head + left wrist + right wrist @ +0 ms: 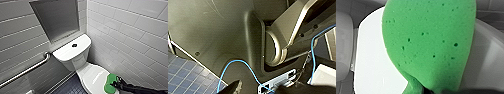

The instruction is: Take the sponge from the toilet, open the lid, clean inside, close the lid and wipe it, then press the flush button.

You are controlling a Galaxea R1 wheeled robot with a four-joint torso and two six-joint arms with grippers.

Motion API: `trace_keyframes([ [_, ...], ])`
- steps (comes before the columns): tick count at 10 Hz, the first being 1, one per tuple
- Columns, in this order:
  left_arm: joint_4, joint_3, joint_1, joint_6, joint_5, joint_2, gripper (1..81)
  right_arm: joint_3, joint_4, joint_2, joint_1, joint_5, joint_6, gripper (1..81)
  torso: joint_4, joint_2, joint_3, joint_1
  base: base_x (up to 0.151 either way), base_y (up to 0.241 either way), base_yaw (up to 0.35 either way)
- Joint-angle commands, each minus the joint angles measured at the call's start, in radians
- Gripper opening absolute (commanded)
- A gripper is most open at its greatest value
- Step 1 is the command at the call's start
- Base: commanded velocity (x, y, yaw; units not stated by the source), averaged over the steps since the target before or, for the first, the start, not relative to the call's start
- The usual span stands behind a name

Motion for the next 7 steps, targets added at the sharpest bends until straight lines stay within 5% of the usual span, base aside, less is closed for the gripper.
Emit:
trace_keyframes([
  [1,-0.003,0.042,0.019,-0.003,0.087,-0.023,81.1,0.134,0.012,-0.139,0.002,0.020,0.011,1.0,0.000,0.000,0.000,0.000,0.000,0.000,0.000],
  [4,-0.002,0.049,0.019,-0.001,0.087,-0.020,81.1,0.331,0.006,-0.305,-0.143,0.156,0.010,1.0,0.000,0.000,0.000,0.000,0.000,0.000,0.000],
  [7,-0.002,0.066,0.019,-0.001,0.088,-0.027,81.1,0.358,-0.010,-0.339,-0.341,0.236,0.010,1.0,0.000,0.000,0.000,0.000,0.000,0.000,0.000],
])
